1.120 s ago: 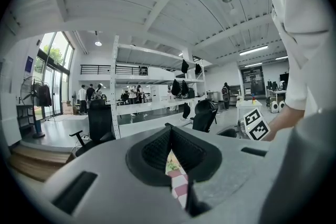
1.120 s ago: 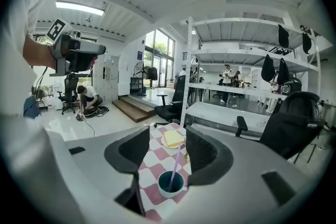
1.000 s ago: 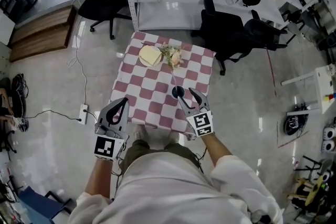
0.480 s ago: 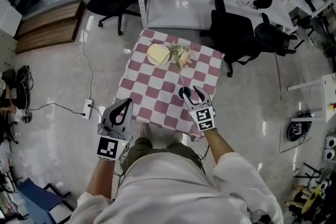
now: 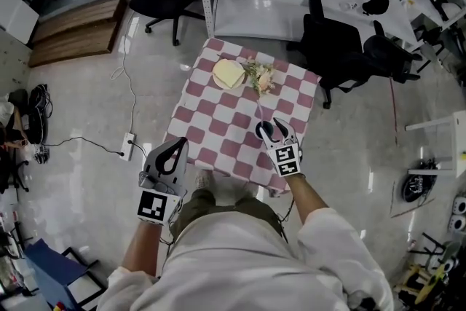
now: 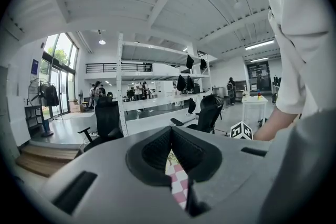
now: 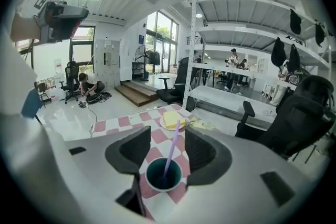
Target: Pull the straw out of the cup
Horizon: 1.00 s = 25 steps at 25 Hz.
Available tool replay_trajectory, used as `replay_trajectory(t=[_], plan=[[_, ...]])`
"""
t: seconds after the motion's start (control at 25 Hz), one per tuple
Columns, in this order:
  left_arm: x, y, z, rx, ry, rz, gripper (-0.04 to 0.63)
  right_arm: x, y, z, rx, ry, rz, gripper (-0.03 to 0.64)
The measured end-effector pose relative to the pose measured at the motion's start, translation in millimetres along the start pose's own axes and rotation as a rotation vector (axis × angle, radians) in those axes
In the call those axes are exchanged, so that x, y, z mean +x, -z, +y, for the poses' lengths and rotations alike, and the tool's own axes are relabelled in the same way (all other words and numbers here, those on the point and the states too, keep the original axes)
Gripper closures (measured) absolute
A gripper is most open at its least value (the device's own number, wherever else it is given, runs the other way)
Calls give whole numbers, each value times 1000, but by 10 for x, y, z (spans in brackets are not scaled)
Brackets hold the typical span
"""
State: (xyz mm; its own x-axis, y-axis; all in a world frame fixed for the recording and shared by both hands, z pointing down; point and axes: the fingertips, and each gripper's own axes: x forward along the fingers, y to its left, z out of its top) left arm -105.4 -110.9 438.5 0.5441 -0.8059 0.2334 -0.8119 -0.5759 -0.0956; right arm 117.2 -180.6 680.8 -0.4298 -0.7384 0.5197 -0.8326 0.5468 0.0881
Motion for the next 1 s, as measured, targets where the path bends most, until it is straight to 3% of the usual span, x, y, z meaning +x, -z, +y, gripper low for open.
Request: replay_trajectory(t=[1.0], plan=[[-102,97,133,-12,-80,62,592,679,608,-86,6,-38,165,451]])
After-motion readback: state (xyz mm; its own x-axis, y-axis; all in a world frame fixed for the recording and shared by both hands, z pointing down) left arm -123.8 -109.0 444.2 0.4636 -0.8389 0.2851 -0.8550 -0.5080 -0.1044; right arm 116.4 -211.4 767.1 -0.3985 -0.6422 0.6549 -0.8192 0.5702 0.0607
